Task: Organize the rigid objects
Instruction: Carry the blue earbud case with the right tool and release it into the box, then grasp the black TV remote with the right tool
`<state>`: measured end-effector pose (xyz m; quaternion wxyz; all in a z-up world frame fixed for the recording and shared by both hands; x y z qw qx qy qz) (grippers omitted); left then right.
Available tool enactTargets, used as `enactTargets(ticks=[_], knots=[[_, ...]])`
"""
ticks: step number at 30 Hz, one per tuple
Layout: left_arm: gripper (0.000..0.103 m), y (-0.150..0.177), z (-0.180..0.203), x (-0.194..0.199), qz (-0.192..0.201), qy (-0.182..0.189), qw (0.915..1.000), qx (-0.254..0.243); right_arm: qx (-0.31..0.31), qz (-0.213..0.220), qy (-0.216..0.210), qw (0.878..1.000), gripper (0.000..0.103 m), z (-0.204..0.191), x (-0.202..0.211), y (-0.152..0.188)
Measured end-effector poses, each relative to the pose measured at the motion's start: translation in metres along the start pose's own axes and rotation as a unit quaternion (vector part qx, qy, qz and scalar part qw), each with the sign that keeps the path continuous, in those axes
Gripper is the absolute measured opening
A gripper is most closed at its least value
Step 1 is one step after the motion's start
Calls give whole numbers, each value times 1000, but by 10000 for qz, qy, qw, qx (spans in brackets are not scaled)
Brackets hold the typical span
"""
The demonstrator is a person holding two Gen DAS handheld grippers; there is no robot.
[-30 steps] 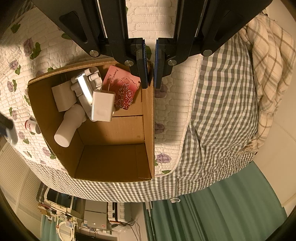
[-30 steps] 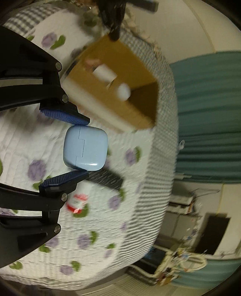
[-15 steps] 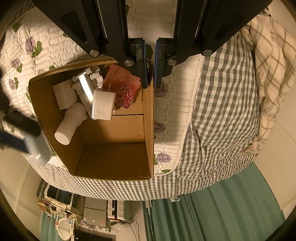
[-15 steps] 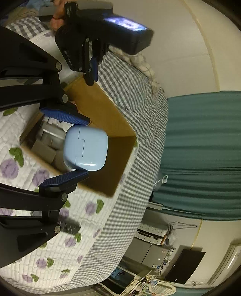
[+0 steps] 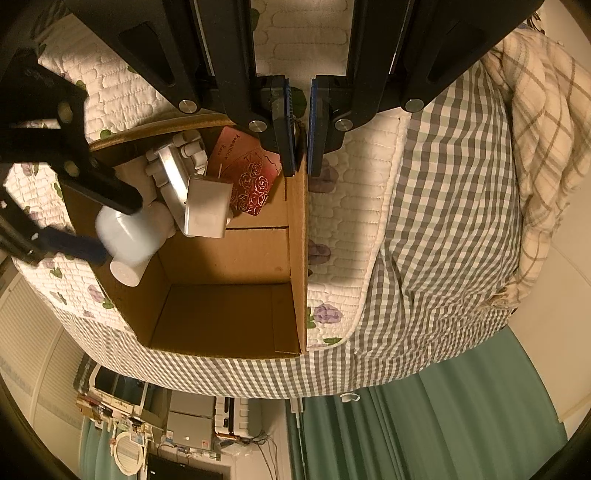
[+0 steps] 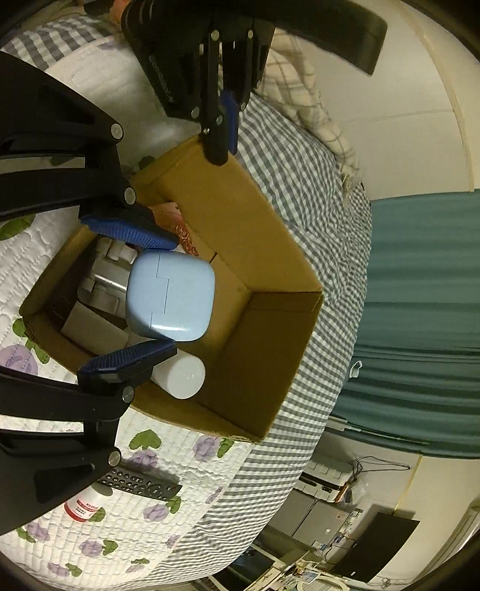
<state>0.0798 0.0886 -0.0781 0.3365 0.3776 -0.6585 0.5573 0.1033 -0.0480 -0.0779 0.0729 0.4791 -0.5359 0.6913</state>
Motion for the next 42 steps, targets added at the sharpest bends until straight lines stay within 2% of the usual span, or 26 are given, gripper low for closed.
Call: enactTargets(ticks=[1,3,7,13,16,19,22,25,26,28,30,34,42], knots=[[7,0,0,0,0,5,10000,8,16,81,4,10000,73,-1,4,-2],[7,0,0,0,-9,20,10000,10,-3,275,4,9996,80,0,16,-6],[7,1,1,-1,-7,4,10000,8,-174,510,7,9985,81,14,46,-15],[7,2,1,-1,-9,10,10000,15,-689,694,617,9933,81,78,83,-16],[7,2,1,-1,-13,8,10000,11,-1060,511,908,9889,81,118,83,-8],[7,2,1,-1,-10,5,10000,10,-1351,233,1112,9843,81,154,65,8],[7,2,1,-1,-12,5,10000,7,-1411,-191,1274,9816,81,171,36,26],[7,2,1,-1,-17,2,10000,6,-1486,-483,1140,9811,79,176,9,43],[7,2,1,-1,-17,-6,10000,2,-1470,-530,1094,9816,78,174,2,47],[7,2,0,-1,-18,-17,10000,-2,-1408,-566,1072,9826,69,173,-8,52],[7,2,0,-1,-18,-9,10000,2,-1407,-608,1114,9819,66,176,-18,53],[7,2,1,-1,-18,-10,10000,-3,-1478,-760,1386,9763,65,190,-36,51],[6,1,0,0,-18,12,10000,1,-1505,-1168,1492,9703,66,202,-72,53]])
Point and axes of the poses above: each gripper's, at about its wrist camera, not at the fingertips, and x roughly against the way its jaws point, z to its right, y to its underside, the point moved 2 cm from there along -x, roughly the way its jaws point, and after that the axes turned 3 degrees about -x, right-handed, at the moved point
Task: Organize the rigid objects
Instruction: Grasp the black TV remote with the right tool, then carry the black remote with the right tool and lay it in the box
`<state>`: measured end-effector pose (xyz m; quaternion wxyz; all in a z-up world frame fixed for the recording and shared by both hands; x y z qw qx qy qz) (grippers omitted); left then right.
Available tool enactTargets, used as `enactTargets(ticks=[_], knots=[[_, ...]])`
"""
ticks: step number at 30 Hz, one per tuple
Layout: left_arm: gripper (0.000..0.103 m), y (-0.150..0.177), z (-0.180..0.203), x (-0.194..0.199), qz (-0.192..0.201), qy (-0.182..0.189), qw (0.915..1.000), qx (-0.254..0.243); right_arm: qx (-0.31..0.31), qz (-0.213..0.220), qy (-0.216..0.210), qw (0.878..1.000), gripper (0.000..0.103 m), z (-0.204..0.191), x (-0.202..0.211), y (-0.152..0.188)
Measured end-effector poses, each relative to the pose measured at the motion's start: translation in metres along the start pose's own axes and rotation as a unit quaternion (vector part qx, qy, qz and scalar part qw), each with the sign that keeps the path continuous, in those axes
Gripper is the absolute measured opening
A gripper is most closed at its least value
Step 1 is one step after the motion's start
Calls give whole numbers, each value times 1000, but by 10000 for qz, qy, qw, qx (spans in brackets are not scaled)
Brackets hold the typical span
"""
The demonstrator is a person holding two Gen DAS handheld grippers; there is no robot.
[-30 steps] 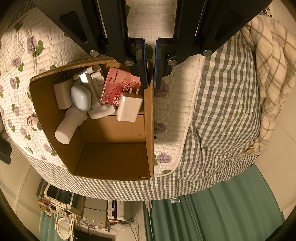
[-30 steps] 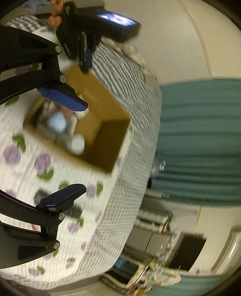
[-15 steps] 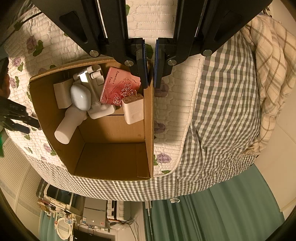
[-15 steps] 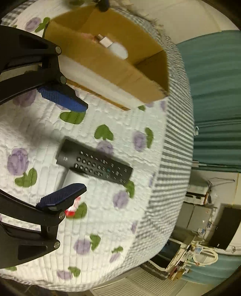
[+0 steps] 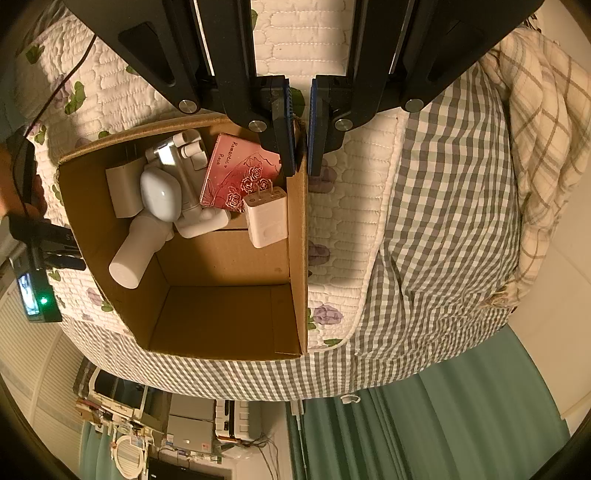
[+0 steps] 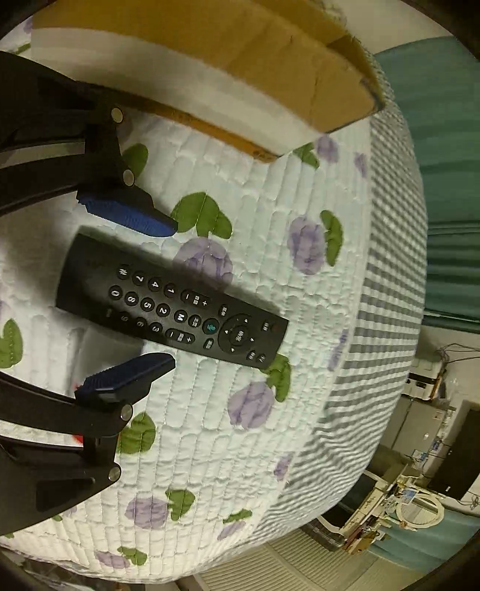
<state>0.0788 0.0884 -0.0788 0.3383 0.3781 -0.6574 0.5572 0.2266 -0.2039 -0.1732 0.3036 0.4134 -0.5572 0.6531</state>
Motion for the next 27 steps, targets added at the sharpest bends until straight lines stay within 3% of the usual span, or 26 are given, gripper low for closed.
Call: enactTargets(ticks=[5,7,10,27], knots=[[6,0,0,1,4,12,10000,4,-340,-169,-224,9990,62,8,-15,-1],[7,-1,0,1,3,26,10000,8,-416,-120,-203,9989,48,11,-13,-1],[7,-2,-1,2,6,40,10000,17,-437,-70,-243,9987,45,11,-8,2],[7,0,-3,1,7,162,9998,81,-175,63,-576,9982,42,-21,46,41]])
Point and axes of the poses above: each gripper's, at about its wrist camera, not at the fingertips, and x roughly against the way its jaws point, z to its right, y to its underside, the point moved 2 cm from there along -x, roughly the way its jaws point, and after that the axes turned 3 degrees about -x, right-handed, at the moved point
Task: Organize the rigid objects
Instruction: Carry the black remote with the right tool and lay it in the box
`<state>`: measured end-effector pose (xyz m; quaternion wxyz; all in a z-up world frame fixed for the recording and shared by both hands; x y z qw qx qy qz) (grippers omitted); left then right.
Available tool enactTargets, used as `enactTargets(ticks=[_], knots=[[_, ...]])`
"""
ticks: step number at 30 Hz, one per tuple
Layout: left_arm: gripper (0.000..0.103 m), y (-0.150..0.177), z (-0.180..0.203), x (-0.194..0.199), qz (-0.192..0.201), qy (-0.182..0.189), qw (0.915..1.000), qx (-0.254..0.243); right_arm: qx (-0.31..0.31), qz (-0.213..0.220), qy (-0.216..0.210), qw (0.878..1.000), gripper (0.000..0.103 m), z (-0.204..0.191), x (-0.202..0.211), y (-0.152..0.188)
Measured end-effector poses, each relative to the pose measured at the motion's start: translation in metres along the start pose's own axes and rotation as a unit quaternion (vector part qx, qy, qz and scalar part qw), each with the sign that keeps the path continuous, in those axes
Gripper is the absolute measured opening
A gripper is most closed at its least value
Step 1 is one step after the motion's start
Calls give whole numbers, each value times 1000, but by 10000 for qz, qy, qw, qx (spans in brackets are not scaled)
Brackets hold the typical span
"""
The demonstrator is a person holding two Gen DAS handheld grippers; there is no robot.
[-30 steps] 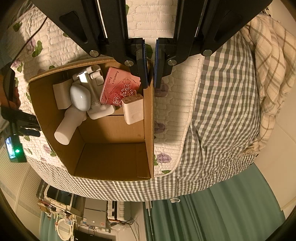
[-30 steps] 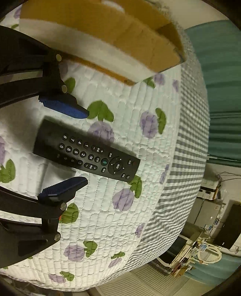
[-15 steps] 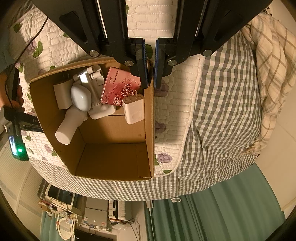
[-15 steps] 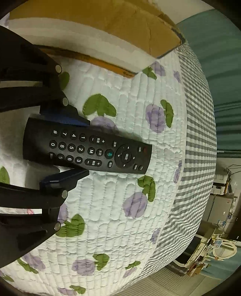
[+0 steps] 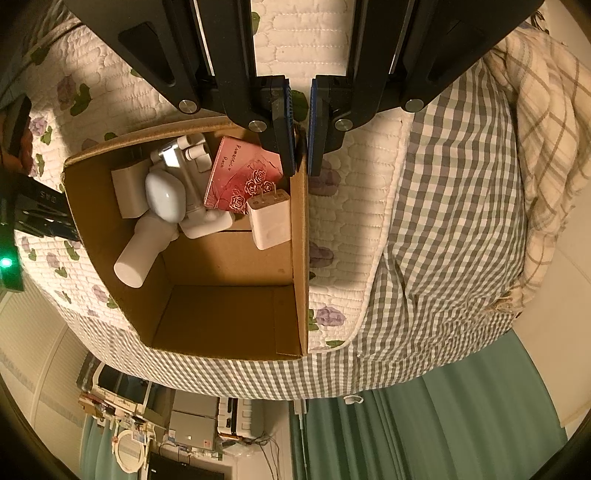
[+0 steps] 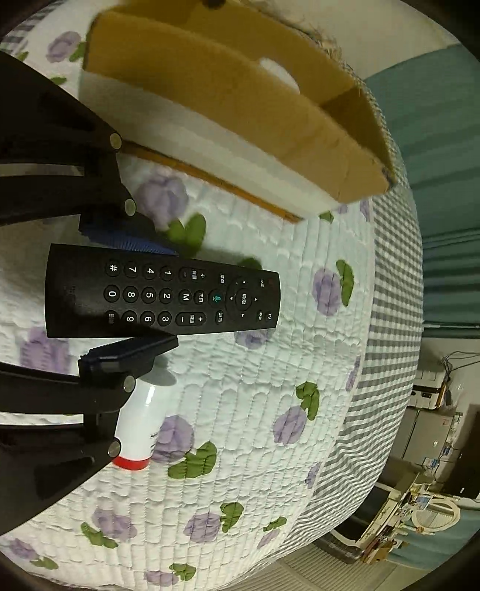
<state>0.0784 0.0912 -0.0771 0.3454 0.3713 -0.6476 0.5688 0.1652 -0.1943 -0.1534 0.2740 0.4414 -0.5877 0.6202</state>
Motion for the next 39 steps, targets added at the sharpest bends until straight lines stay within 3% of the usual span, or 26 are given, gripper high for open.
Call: enactTargets(ticks=[9,16,20,30,39], knots=[[7,-2,0,2,33,1,10000,-27,308,613,-175,9975,42,-27,67,-13],[7,-3,0,4,59,5,10000,-49,738,1207,-467,9888,42,-74,122,-43],[7,-4,-1,5,59,45,10000,-35,968,1353,-695,9836,42,-107,133,-52],[7,-3,-1,5,92,50,9999,-83,1308,1350,-916,9779,42,-171,114,-61],[7,-3,-3,5,101,83,9999,-72,1234,973,-827,9841,42,-183,64,-63]])
Point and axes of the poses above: each gripper's, at about its wrist camera, not at the fingertips, and x roughly against the way its jaws point, z to its right, y to its underside, the point moved 2 cm from there along -x, roughly the way its jaws point, and after that the axes turned 3 degrees about -x, right-handed, at the moved point
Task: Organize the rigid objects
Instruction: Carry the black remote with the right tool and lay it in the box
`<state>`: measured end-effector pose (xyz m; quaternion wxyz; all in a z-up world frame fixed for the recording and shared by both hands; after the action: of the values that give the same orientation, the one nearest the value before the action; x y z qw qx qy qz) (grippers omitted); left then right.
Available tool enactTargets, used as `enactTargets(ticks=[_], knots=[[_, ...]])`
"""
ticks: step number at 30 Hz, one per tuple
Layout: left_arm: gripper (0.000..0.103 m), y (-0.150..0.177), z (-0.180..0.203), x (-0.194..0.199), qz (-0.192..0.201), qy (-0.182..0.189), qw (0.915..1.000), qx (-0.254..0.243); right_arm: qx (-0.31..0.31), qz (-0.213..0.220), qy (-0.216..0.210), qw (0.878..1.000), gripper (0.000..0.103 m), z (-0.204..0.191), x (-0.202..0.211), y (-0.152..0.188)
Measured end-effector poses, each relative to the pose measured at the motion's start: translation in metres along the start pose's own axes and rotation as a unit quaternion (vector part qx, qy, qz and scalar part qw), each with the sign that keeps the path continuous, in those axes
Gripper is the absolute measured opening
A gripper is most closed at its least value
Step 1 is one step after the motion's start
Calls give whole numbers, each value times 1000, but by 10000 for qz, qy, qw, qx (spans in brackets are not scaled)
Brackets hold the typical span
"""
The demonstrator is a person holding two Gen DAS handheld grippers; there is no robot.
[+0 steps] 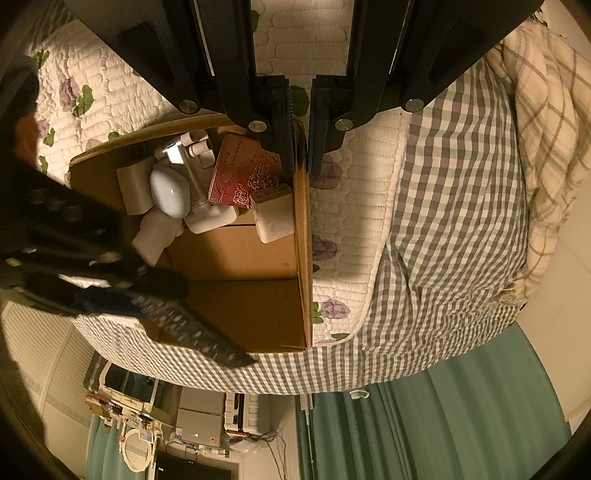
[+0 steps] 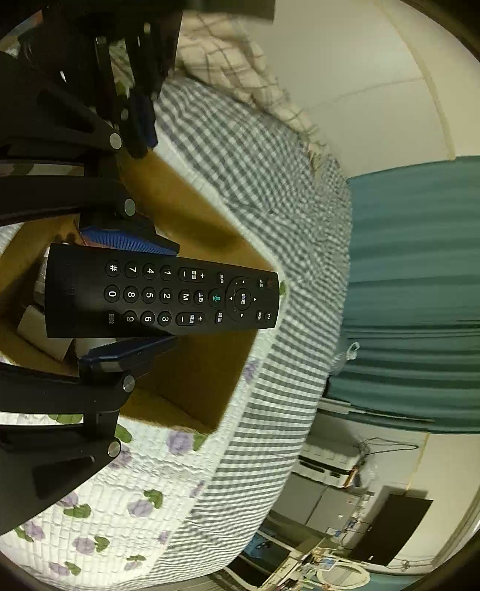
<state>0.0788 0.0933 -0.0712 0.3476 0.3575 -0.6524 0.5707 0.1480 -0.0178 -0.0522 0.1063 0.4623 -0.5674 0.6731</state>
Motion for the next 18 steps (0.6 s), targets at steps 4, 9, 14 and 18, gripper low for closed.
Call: enactTargets(ticks=[4,9,14,18], knots=[[7,0,0,0,-3,3,10000,6,69,-177,129,9997,42,-1,-19,6],[7,0,0,0,-1,-8,10000,-4,67,-313,133,9994,42,2,-29,14],[7,0,0,0,-6,-10,10000,2,85,-283,145,9995,40,1,-28,17],[7,0,0,1,3,-22,10000,-16,96,-102,136,9998,48,0,-15,10]])
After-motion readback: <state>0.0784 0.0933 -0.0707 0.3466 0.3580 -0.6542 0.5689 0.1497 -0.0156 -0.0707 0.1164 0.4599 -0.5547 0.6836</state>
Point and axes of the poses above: each gripper's, at about its wrist camera, not at the fingertips, and x roughly against the way its jaws point, z to its right, y to its underside, the point moved 2 cm from there along -x, roughly the way its jaws point, and after that the axes turned 3 degrees about -x, right-handed, at the moved point
